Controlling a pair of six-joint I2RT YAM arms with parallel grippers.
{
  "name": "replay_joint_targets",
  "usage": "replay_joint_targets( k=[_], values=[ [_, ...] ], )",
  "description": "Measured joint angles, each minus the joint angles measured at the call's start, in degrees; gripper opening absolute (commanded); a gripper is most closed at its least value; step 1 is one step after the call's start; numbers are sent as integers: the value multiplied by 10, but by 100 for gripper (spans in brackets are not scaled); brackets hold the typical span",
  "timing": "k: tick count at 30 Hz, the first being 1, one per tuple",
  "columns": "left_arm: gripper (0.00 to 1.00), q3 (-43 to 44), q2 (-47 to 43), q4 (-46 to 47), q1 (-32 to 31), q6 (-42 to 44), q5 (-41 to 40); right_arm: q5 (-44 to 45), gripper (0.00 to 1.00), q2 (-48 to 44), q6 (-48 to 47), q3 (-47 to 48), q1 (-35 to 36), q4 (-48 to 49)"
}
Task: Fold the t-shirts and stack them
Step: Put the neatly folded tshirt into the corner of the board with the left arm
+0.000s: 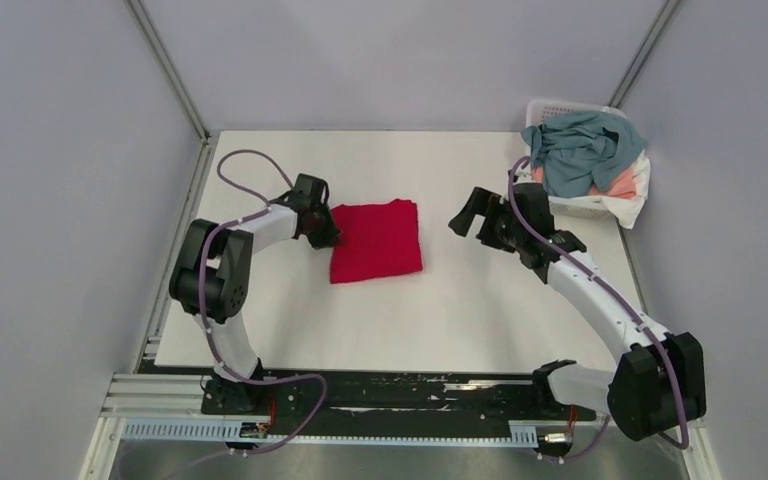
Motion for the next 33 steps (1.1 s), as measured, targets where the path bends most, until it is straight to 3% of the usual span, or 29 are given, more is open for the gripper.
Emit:
replay_joint_targets(
  k=[16, 28, 33],
  values=[
    [0, 400, 233, -190, 52, 343, -227, 101, 100, -73, -54, -31, -2, -50],
    [0, 599, 353, -211, 213, 483, -298, 179, 100, -47, -72, -31, -2, -51],
    [0, 741, 429, -239, 253, 495, -282, 191, 100, -38, -72, -31, -2, -48]
  ],
)
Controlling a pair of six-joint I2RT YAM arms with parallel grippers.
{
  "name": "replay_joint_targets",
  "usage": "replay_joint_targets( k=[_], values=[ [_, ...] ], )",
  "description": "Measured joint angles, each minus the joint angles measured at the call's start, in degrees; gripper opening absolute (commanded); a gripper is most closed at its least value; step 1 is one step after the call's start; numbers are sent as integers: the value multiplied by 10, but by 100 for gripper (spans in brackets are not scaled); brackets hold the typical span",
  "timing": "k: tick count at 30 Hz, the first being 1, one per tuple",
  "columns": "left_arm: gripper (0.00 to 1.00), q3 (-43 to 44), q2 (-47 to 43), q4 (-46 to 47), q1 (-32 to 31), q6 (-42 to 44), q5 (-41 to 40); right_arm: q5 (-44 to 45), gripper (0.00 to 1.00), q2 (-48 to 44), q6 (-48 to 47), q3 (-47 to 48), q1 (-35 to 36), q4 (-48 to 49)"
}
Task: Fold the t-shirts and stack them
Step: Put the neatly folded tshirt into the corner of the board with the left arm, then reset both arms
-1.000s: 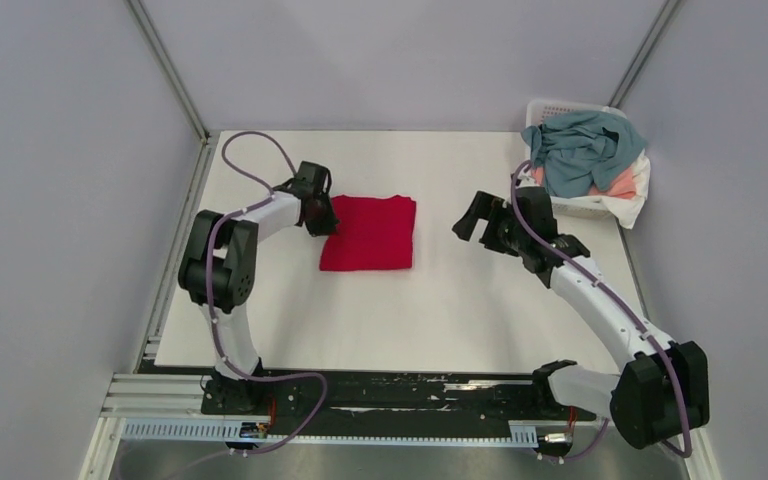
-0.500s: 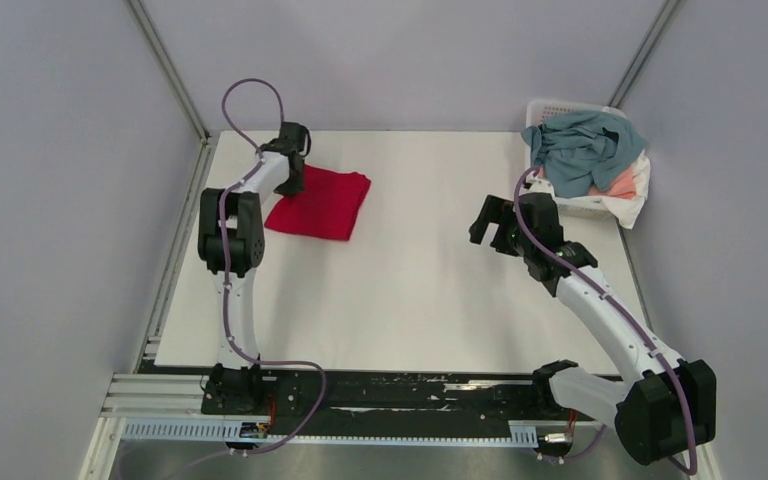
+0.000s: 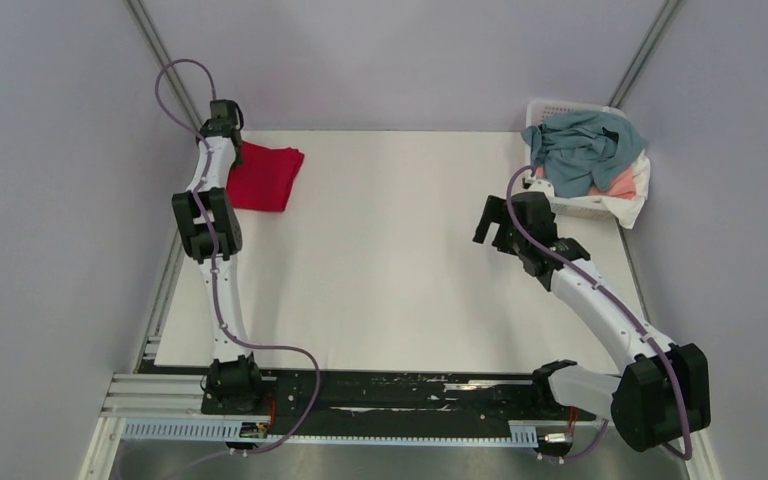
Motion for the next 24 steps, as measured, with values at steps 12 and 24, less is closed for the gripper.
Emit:
replay_joint_targets(
  k=[12, 24],
  values=[
    [34, 12, 5, 4, 23, 2, 42, -7, 100, 2, 3, 0, 0, 0],
    [100, -17, -73, -45, 18, -63, 59, 50, 100, -19, 13, -11, -1, -1]
  ],
)
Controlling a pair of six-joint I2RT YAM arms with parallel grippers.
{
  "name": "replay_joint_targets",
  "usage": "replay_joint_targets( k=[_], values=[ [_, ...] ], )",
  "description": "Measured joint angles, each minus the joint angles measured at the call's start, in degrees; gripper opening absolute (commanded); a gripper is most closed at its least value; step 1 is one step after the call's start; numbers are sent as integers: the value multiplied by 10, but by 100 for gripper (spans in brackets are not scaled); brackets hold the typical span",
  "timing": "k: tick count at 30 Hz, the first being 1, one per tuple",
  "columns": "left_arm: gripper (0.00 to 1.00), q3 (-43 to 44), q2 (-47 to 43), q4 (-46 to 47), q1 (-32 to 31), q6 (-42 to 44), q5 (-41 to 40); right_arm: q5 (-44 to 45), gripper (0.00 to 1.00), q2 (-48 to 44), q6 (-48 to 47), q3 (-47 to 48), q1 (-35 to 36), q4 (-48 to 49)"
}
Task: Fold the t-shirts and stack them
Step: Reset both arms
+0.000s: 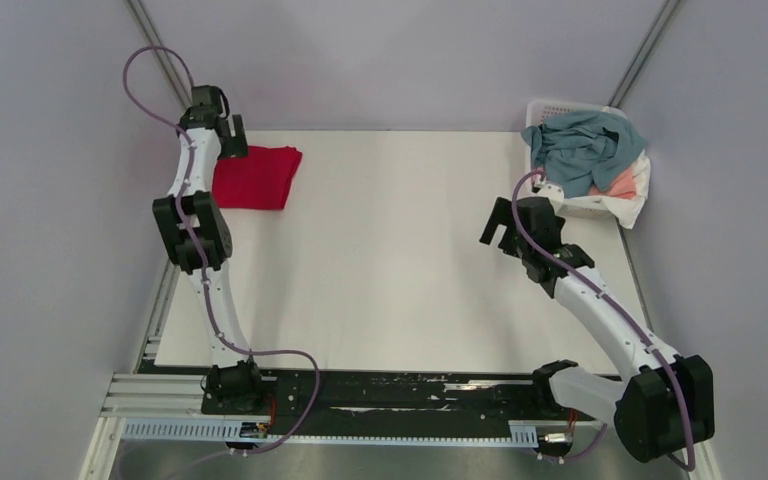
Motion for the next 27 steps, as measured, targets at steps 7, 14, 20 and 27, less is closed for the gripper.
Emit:
replay_joint_targets(
  k=[7, 14, 20, 27],
  values=[
    [100, -289, -360, 82, -45, -124, 69, -10, 100, -63, 5, -65, -2, -5],
    [100, -694, -695, 238, -171, -244, 105, -54, 100, -178, 22, -142, -2, -10],
    [100, -976, -869, 247, -191, -308, 133, -54, 100, -249, 33, -179, -2, -8],
    [100, -1040, -1025, 233, -191, -321, 128, -22, 100, -299, 37, -209, -2, -7]
  ],
)
